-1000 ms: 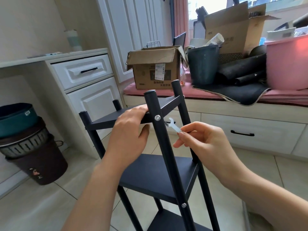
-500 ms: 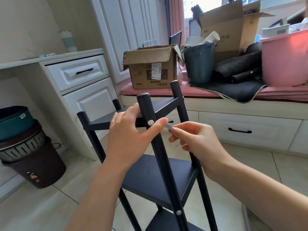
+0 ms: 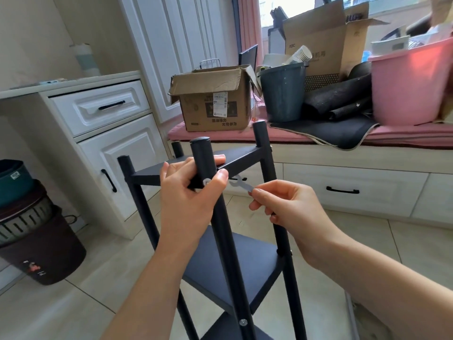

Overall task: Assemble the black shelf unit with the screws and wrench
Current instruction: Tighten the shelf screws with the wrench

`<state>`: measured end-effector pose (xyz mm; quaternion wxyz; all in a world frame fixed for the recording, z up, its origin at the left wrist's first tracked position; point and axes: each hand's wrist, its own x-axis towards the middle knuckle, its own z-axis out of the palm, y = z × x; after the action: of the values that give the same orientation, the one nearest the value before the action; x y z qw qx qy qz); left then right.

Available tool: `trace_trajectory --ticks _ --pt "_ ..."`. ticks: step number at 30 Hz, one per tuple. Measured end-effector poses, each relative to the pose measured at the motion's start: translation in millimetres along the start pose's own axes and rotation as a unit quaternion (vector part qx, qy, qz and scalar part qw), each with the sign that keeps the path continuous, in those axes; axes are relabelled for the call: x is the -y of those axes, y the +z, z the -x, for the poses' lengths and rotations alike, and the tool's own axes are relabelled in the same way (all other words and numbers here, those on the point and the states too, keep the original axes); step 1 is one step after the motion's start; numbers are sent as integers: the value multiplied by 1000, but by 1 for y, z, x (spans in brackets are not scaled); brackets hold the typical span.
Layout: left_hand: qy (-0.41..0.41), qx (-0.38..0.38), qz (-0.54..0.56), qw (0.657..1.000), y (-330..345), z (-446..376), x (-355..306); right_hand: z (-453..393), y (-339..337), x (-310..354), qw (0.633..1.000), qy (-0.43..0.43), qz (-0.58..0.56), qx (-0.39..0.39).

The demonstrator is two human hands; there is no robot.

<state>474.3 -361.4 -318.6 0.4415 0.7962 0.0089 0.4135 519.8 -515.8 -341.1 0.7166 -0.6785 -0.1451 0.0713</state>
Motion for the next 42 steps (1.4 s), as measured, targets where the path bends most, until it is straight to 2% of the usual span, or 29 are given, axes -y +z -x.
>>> trace_trajectory --ticks 5,12,16,21,31,38,42 --pt "3 13 37 999 14 -3 -1 3 -15 0 1000 -13 7 -11" --pt "-45 14 114 992 21 -9 11 6 -18 0 997 38 -62 20" --pt "-41 24 89 995 15 -13 19 6 -14 0 994 56 -92 29" --pt "-3 75 67 995 8 -12 27 6 -6 0 993 61 -96 24" --pt "-17 113 72 991 -1 -12 26 -4 5 -4 994 67 -91 -10" --pt "-17 116 74 990 -2 -13 28 -12 13 -6 994 0 -107 8" --pt "-21 121 80 989 -2 -13 28 -18 14 -10 996 -58 -64 -3"
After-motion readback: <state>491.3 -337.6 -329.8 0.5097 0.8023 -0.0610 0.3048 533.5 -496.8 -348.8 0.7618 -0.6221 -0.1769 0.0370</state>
